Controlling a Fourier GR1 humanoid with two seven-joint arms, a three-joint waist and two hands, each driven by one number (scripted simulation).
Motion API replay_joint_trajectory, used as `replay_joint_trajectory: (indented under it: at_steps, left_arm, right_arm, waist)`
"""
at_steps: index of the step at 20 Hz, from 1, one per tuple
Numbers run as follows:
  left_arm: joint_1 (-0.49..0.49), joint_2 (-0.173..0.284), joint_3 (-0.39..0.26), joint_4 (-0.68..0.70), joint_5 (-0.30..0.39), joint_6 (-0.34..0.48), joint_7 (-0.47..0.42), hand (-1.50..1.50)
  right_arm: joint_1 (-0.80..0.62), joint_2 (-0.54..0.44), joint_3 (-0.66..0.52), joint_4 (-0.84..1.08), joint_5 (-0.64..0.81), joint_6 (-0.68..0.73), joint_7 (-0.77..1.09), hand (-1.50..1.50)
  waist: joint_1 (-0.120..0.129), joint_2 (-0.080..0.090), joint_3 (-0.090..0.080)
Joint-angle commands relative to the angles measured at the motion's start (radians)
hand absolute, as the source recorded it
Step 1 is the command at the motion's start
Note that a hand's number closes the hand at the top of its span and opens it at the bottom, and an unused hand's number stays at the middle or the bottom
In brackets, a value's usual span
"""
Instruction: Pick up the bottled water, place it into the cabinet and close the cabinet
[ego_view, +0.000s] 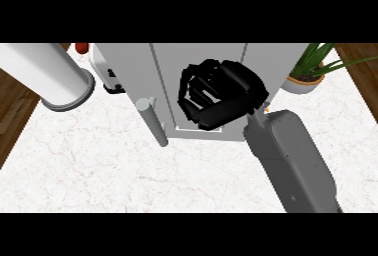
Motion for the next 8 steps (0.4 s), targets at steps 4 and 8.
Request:
replay_joint_trajectory:
  at_steps: [4,8]
  left_arm:
    - [-0.049,0.018,0.004,0.012,0.012,0.001,0.040,-1.50]
    - [-0.037,0.012,0.028,0.008,0.029,0.003,0.056,-1.50]
  right_arm:
    - [-0.185,0.029,-0.004,0.180,-0.052,-0.088,-0.046,1.50]
    - [-0.179,0.021,-0.062,0.170,-0.060,-0.036,0.005,1.50]
  waist:
    - [0.038,0.038,-0.017]
    - [0.025,0.035,-0.017]
